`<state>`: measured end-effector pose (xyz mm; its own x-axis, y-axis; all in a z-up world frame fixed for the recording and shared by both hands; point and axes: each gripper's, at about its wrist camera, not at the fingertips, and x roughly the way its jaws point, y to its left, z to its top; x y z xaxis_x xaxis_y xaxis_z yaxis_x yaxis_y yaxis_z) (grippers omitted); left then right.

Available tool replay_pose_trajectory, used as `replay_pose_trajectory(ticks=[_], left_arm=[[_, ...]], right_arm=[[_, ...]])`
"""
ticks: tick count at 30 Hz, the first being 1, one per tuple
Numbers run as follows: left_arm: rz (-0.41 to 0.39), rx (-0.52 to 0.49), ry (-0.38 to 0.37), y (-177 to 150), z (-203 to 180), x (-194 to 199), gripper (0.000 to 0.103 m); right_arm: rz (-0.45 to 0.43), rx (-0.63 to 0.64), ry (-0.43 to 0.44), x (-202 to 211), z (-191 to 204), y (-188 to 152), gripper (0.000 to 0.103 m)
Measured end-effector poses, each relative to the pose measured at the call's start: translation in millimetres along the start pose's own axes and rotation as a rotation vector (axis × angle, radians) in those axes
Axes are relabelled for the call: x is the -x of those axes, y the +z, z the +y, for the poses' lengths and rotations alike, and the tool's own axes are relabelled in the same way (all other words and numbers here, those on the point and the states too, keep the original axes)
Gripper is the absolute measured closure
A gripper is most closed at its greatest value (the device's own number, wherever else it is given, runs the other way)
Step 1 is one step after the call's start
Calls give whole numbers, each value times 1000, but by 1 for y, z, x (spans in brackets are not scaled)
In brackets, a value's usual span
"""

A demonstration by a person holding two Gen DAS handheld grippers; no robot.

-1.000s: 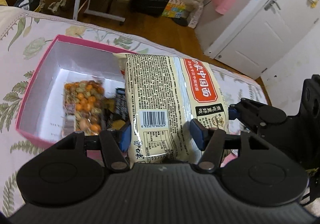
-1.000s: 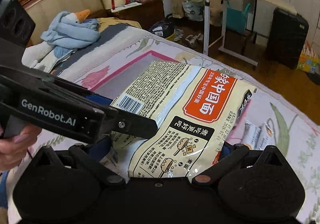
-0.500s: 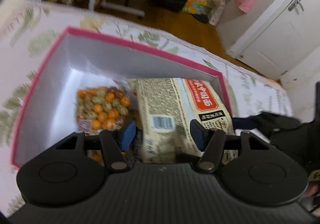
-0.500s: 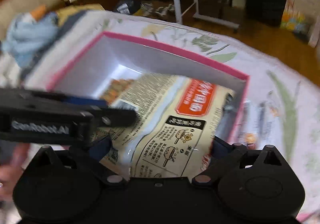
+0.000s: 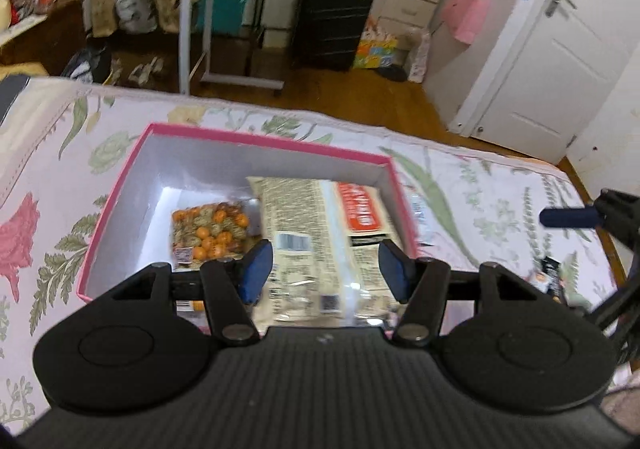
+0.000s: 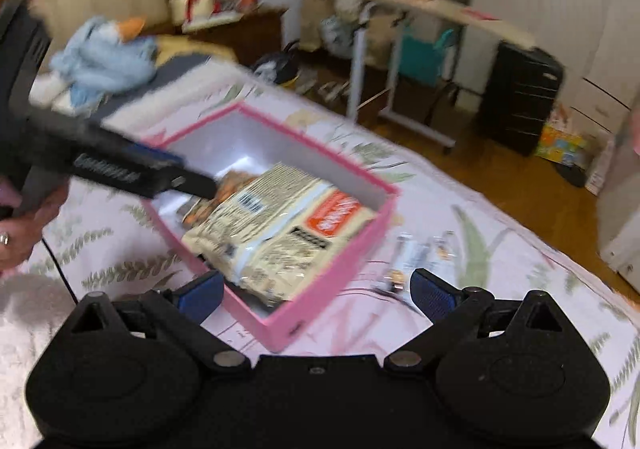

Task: Organize snacks
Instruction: 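Open both grippers to drop the noodle bag into the pink box, then grasp a white snack bar with the left gripper while the right grasps another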

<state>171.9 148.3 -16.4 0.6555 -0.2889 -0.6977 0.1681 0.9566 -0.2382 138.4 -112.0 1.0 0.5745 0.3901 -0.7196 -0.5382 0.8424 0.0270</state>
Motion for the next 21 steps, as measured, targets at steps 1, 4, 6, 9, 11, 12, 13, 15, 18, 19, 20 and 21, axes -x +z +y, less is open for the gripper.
replay_pose_trajectory(ticks=[1, 4, 6, 9, 11, 12, 13, 15, 18, 19, 20, 21], left_arm=[[-4, -5, -13, 0, -6, 5, 46], [10, -16, -55, 4, -27, 14, 46], [18, -28, -79, 5, -42, 19, 46], [23, -67, -114, 4, -72, 21, 46], [30, -98, -130, 2, -92, 18, 46], [35, -110, -141, 0, -102, 16, 46], [41, -122, -154, -1, -112, 14, 46], [53, -139, -166, -4, -129, 7, 46], [59, -162, -165, -11, -151, -9, 46], [59, -166, -159, -14, -157, -17, 46], [58, -170, -155, -17, -163, -23, 46], [58, -173, -152, -19, -167, -29, 46]], right_arm=[[-5, -19, -1, 8, -8, 0, 8], [-10, -84, -15, 30, -34, -4, 10], [-30, -131, -13, 45, -51, -8, 10], [-39, -204, -19, 60, -76, -17, 10], [-33, -258, -27, 66, -93, -26, 10], [-27, -285, -30, 68, -102, -32, 10], [-20, -303, -35, 68, -107, -37, 10], [-1, -348, -56, 67, -121, -49, 10], [31, -400, -61, 59, -134, -69, 10], [51, -420, -66, 54, -139, -75, 12], [73, -443, -73, 47, -144, -81, 12], [91, -464, -74, 41, -148, -87, 13]])
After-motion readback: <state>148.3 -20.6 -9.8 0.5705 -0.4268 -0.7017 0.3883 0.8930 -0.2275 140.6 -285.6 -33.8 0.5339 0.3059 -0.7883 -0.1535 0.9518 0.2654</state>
